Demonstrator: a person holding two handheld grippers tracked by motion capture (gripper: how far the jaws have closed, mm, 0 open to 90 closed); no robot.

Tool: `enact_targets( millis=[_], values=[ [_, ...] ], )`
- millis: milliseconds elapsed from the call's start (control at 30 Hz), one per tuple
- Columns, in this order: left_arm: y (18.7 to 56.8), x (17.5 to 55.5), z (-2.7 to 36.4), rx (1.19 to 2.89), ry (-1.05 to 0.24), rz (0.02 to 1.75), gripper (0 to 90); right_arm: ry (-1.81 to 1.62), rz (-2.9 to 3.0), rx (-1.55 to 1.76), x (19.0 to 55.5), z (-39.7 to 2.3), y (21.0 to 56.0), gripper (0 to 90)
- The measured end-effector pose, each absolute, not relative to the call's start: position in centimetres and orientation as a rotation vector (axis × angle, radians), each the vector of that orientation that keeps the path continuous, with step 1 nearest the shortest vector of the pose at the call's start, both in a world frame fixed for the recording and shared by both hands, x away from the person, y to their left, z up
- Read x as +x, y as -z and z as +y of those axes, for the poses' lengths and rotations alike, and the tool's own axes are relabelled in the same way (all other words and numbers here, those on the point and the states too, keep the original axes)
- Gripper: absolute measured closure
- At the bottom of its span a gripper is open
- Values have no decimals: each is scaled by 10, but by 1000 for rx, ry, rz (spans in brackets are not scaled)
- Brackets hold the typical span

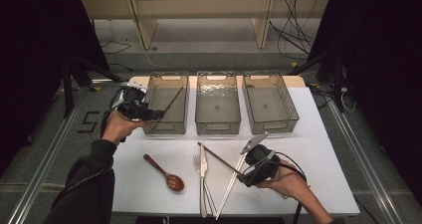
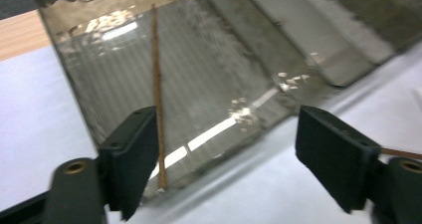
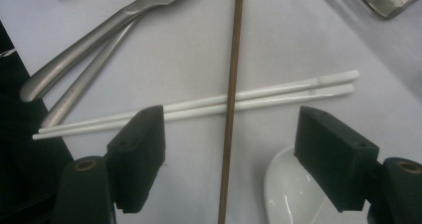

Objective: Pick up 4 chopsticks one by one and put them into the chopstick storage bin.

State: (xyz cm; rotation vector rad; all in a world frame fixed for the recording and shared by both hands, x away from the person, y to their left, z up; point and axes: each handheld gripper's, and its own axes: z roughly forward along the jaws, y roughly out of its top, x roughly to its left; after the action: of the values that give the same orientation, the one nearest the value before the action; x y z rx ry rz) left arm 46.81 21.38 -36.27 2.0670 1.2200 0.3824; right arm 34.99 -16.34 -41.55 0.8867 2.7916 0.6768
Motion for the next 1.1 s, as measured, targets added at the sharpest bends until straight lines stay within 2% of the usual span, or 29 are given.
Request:
enact_targets(
  millis=[267,633,833,1100],
  values=[
    [368,428,203,2102,-345,1104,182,-644,2823,899,350,-162,418,316],
    [376,384,189,2126,-305,984,151,-545,2864,894,353,-160,428,462],
    [385,372,185,2150,-273,957,151,-479,2884,880,356,-154,434,558],
    [392,362,181,2188,-280,908,151,-437,2911,883,359,-151,439,631]
  ],
)
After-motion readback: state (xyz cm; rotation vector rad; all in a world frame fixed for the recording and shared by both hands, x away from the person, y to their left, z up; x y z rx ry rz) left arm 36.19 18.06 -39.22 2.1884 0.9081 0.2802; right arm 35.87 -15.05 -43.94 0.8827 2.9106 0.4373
